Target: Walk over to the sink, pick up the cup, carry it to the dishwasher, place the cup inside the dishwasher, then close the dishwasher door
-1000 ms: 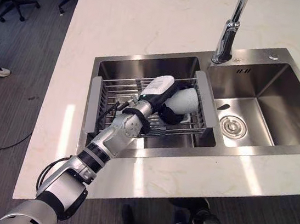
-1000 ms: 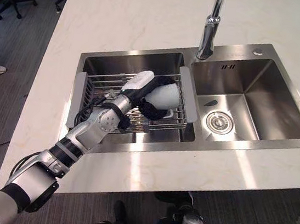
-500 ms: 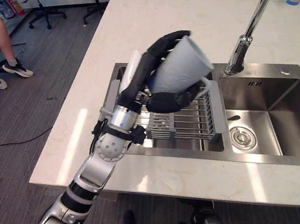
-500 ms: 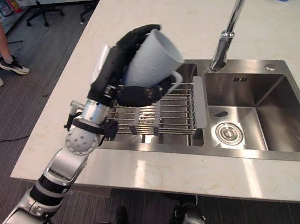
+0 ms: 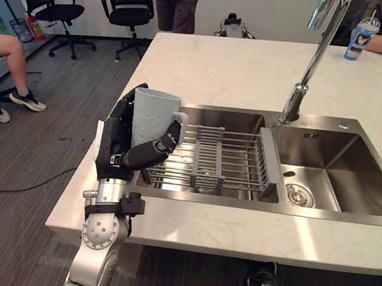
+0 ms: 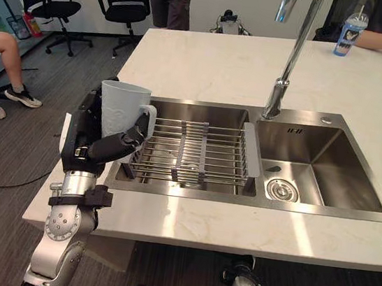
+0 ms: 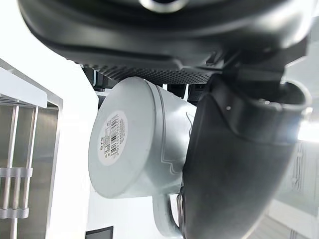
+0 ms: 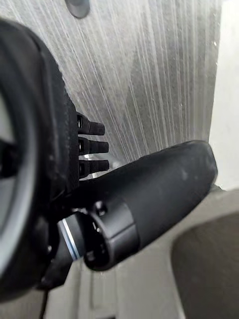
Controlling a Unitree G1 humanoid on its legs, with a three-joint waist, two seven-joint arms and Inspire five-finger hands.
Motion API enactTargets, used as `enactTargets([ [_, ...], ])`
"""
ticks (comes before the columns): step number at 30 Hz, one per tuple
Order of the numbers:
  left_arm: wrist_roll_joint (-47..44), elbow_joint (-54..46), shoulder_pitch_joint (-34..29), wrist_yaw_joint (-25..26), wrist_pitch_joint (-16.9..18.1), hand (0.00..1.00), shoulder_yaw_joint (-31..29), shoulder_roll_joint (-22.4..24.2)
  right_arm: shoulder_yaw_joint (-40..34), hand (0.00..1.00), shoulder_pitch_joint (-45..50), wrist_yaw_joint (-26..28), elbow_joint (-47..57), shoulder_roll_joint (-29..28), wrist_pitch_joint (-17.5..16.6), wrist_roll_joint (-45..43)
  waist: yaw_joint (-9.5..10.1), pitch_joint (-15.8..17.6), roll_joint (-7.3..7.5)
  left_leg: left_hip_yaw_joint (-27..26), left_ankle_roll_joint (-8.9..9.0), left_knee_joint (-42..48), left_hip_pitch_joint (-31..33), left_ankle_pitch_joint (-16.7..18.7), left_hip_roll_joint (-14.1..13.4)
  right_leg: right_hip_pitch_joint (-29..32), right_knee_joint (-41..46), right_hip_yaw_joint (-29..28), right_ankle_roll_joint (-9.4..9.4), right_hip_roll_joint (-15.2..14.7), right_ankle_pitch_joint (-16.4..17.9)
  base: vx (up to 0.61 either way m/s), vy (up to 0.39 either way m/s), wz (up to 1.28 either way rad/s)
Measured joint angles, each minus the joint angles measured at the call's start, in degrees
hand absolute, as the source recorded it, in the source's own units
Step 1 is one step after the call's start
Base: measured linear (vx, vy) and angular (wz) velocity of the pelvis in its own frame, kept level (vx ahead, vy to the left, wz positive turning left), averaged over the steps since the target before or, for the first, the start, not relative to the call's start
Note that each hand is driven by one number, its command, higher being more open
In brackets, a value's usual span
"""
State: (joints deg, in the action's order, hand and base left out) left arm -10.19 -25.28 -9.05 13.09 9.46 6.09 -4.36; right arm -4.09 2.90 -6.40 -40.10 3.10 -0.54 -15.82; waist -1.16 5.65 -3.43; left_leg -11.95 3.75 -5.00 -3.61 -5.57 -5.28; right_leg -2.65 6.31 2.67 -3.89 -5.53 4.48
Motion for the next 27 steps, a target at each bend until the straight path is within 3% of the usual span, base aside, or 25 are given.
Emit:
enactTargets([
  [3,0.0,-2.3,0.3,-0.1,1.4,0.30,0.3,0.7,0.6,0.90,-1.2,-0.6,3.6,-1.2,-0.2,0.2,0.60,0.7,1.08,-0.4,-0.58,2.7,4.3,0.0,0.1,5.2,4.5,-0.7,-0.65,-0.6,0.5,-0.06,0.008,-0.10],
  [6,0.0,-2.0,0.5,-0.1,1.4,0.30,3.1,1.0,1.1,0.90,-1.4,-1.8,5.4,-1.7,-0.2,0.3,1.26,1.4,2.62,0.6,-1.98,7.1,7.0,1.3,0.5,6.0,6.9,-1.2,-2.24,-1.7,1.0,-0.09,0.022,0.18],
  [7,0.0,-1.9,0.7,-0.4,1.5,0.30,3.6,1.3,0.9,0.90,-1.6,-2.3,5.5,-1.8,-0.1,0.3,1.55,1.5,2.50,0.7,-2.96,7.5,7.9,2.0,0.1,6.5,9.5,-1.6,-2.34,-1.4,3.0,-0.12,0.025,0.41],
  [8,0.0,-1.5,0.8,-0.8,1.6,0.30,4.5,1.2,1.1,0.90,-1.4,-3.1,5.6,-1.9,-0.2,0.3,1.59,1.4,3.13,2.3,-3.19,8.5,9.2,1.6,0.5,8.5,21.6,-2.7,-2.00,-1.7,8.6,-0.09,-0.022,0.53],
  [9,0.0,-1.2,0.2,-0.8,1.6,0.30,4.8,1.1,1.4,0.90,-1.2,-3.3,5.6,-2.1,-0.2,0.3,1.94,1.2,3.55,3.1,-3.32,8.8,9.6,1.1,1.1,7.9,27.0,-2.9,-2.61,-1.9,11.0,-0.09,-0.070,0.62],
  [11,0.0,-1.3,-0.6,-0.5,1.6,0.30,4.4,1.2,2.8,0.90,-1.3,-3.9,7.2,-2.3,-0.2,0.3,4.06,0.8,4.07,3.7,-3.19,11.4,13.0,0.7,1.6,4.7,26.2,-3.4,-2.02,-2.0,13.6,-0.11,-0.117,0.20],
  [13,0.0,-1.5,-0.6,-0.2,1.6,0.30,4.7,1.7,3.4,0.90,-1.8,-4.4,9.6,-2.1,-0.2,0.3,5.96,0.7,3.55,4.0,-1.84,14.0,17.6,-0.8,1.0,4.2,19.1,-3.4,-1.03,-0.4,15.6,-0.22,-0.153,0.06],
  [14,0.0,-1.4,-0.7,-0.2,1.6,0.30,5.6,2.3,3.4,0.90,-2.5,-4.9,10.3,-1.5,-0.2,0.3,6.32,0.9,2.38,5.5,-1.25,14.2,19.5,-2.2,-0.4,4.1,16.1,-2.5,0.57,1.4,15.8,-0.32,-0.176,0.44],
  [15,0.0,-1.4,-1.1,-0.2,0.9,0.30,6.9,2.9,3.5,0.90,-2.7,-5.2,10.3,-1.1,-0.2,0.3,5.48,1.0,1.28,7.9,-0.47,13.1,20.0,-4.1,-1.4,3.9,15.9,-0.5,1.39,3.2,15.1,-0.33,-0.175,0.55],
  [17,0.0,-1.4,-1.8,-0.3,0.9,0.30,8.6,2.9,3.6,0.90,-2.7,-5.8,10.1,-1.0,-0.2,0.3,5.12,1.0,0.67,10.0,0.62,10.5,19.4,-7.4,-2.5,4.2,16.7,1.3,2.65,5.0,14.8,-0.25,-0.140,0.57],
  [18,0.0,-1.4,-1.8,-0.3,0.9,0.30,9.2,2.9,3.3,0.90,-2.7,-5.9,10.2,-0.9,-0.4,0.3,4.71,1.1,0.32,10.7,1.31,7.1,18.9,-11.2,-2.8,4.4,16.9,2.9,3.95,5.3,14.2,-0.35,-0.111,0.91],
  [19,0.0,-1.5,-1.6,-0.5,0.8,0.30,9.9,2.6,2.1,0.90,-2.6,-6.1,11.0,-1.4,-0.7,0.2,3.11,1.2,0.23,9.4,1.62,8.1,19.7,-10.5,-2.1,4.9,16.7,6.5,5.13,4.5,13.5,-0.40,-0.106,1.06],
  [20,-0.1,-1.6,-1.5,-0.7,0.8,0.30,10.4,2.6,1.4,0.90,-2.4,-6.8,11.7,-1.4,-0.8,0.2,2.59,1.3,0.54,6.9,-2.32,15.6,20.9,-4.9,-1.2,5.1,16.8,8.0,5.30,3.4,13.0,-0.31,-0.048,1.06],
  [21,-0.2,-1.7,-1.3,-1.2,0.9,0.30,10.6,2.4,0.7,0.90,-1.4,-7.2,14.1,-1.4,-0.8,0.2,2.51,1.7,1.14,3.5,-4.44,24.0,20.9,2.1,-0.7,5.1,16.7,8.8,5.15,1.7,12.1,-0.26,-0.039,0.70],
  [22,-0.7,-1.7,-1.2,-1.3,0.9,0.30,10.7,2.4,0.6,0.90,-0.1,-7.2,17.0,-1.1,-1.0,0.2,2.25,1.7,1.31,1.3,-3.67,30.2,19.8,7.2,-1.5,5.5,16.3,9.5,5.78,0.6,10.9,-0.24,0.031,0.49],
  [25,-1.9,-1.0,0.5,-1.5,0.9,0.30,11.2,2.4,0.4,0.90,-0.1,-7.2,18.7,-0.7,-1.6,0.1,1.39,0.9,0.29,0.4,-2.82,34.4,14.3,13.6,-3.8,5.6,13.5,11.0,4.62,-0.9,8.0,-0.23,0.141,0.42],
  [27,-2.2,1.1,2.7,-2.0,1.9,0.30,12.6,3.1,-0.5,0.90,-0.2,-7.3,18.6,-0.4,-2.1,0.2,0.85,-1.6,-1.67,1.3,-0.18,20.9,6.6,15.3,-3.8,7.2,10.5,12.5,2.13,-1.4,5.9,-0.15,0.210,0.43],
])
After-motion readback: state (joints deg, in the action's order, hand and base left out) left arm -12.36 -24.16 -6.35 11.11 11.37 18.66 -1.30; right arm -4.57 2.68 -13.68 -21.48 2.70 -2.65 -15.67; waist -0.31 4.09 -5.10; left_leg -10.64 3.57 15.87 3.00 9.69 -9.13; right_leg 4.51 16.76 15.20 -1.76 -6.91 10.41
